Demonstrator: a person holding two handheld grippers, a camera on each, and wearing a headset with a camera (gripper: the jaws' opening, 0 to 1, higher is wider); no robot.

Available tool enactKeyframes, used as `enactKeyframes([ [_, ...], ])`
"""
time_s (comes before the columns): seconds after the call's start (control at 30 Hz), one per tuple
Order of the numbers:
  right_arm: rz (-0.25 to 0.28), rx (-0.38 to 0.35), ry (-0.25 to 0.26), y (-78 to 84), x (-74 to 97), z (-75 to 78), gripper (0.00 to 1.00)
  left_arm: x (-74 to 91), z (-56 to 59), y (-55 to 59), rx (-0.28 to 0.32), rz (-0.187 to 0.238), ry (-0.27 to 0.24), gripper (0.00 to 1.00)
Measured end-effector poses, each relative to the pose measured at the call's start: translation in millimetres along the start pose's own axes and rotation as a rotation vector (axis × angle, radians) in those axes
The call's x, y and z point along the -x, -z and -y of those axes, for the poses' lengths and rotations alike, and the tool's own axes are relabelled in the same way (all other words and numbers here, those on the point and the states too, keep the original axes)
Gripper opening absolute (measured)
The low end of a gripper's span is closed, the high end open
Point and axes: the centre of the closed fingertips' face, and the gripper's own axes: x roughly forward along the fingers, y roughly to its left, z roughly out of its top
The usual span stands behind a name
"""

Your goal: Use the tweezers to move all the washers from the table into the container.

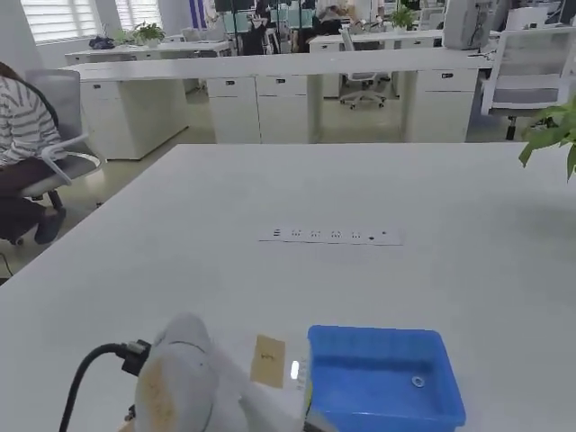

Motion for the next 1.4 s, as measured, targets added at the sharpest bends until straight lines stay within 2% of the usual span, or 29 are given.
enactKeyframes([
  [0.07, 0.023, -0.024, 0.002, -2.3, -2.3, 0.1, 0.11, 2.6, -0.4, -1.0, -0.007, 0.007, 0.001, 0.0],
  [0.17, 0.024, -0.014, -0.001, -2.7, -4.2, -1.6, 0.06, 4.5, 0.1, -2.9, -0.023, 0.018, 0.005, 0.0],
  [0.4, 0.005, 0.008, 0.003, -2.4, -6.4, -1.0, 0.03, 6.8, 1.0, 0.1, -0.044, 0.014, 0.018, 0.0],
  [0.43, -0.008, 0.014, 0.016, -1.1, -6.3, 1.0, 0.03, 7.0, 0.4, 0.6, -0.044, 0.014, 0.015, 0.0],
  [0.5, -0.039, 0.039, 0.039, 0.9, -5.7, 3.7, 0.03, 7.4, -0.6, 1.9, -0.021, 0.021, 0.011, 0.0],
  [0.53, -0.054, 0.058, 0.079, 1.5, -4.5, 9.4, 0.03, 7.5, -2.1, 1.7, 0.041, 0.039, -0.001, 0.0],
  [0.57, -0.071, 0.061, 0.075, 2.2, -5.4, 6.8, 0.02, 8.2, -3.7, 2.3, 0.077, 0.044, -0.008, 0.0],
  [0.6, -0.057, 0.059, 0.107, -1.9, -4.7, 10.6, 0.02, 8.3, -5.4, 1.6, 0.121, 0.067, -0.016, 0.0],
  [0.67, -0.007, 0.015, 0.124, -11.6, -4.6, 12.0, 0.02, 8.4, -8.3, 2.0, 0.173, 0.101, -0.041, 0.01],
  [0.73, 0.05, -0.021, 0.119, -21.2, -4.8, 11.2, 0.02, 8.0, -7.0, 0.1, 0.209, 0.133, -0.039, 0.05],
  [0.77, 0.053, -0.023, 0.111, -20.7, -5.8, 9.9, 0.02, 8.7, -7.1, -5.0, 0.249, 0.186, -0.046, 0.05],
  [0.8, 0.069, -0.033, 0.105, -22.3, -6.3, 9.0, 0.02, 9.9, -9.0, -7.0, 0.266, 0.215, -0.06, 0.04],
  [0.83, 0.102, -0.06, 0.079, -26.0, -7.2, 5.2, 0.02, 12.0, -10.0, -10.7, 0.297, 0.266, -0.066, 0.03],
  [0.9, 0.124, -0.081, 0.073, -29.4, -5.5, 5.5, 0.02, 16.1, -14.0, -14.4, 0.348, 0.336, -0.087, 0.01],
  [0.97, 0.139, -0.088, 0.071, -32.2, -4.2, 6.6, 0.02, 18.3, -13.8, -16.7, 0.395, 0.383, -0.081, 0.01],
  [1.03, 0.153, -0.094, 0.061, -34.1, -5.3, 4.8, 0.02, 19.4, -12.1, -16.8, 0.354, 0.394, -0.091, 0.0],
  [1.07, 0.159, -0.101, 0.053, -34.9, -6.0, 3.3, 0.02, 19.1, -12.8, -17.5, 0.302, 0.394, -0.107, 0.0],
  [1.1, 0.157, -0.099, 0.051, -34.8, -6.4, 2.7, 0.02, 18.3, -10.5, -16.8, 0.289, 0.383, -0.113, 0.0],
  [1.4, 0.148, -0.111, 0.008, -32.2, -12.0, -6.2, 0.02, 12.2, -8.0, -13.0, 0.291, 0.362, -0.134, 0.0],
])
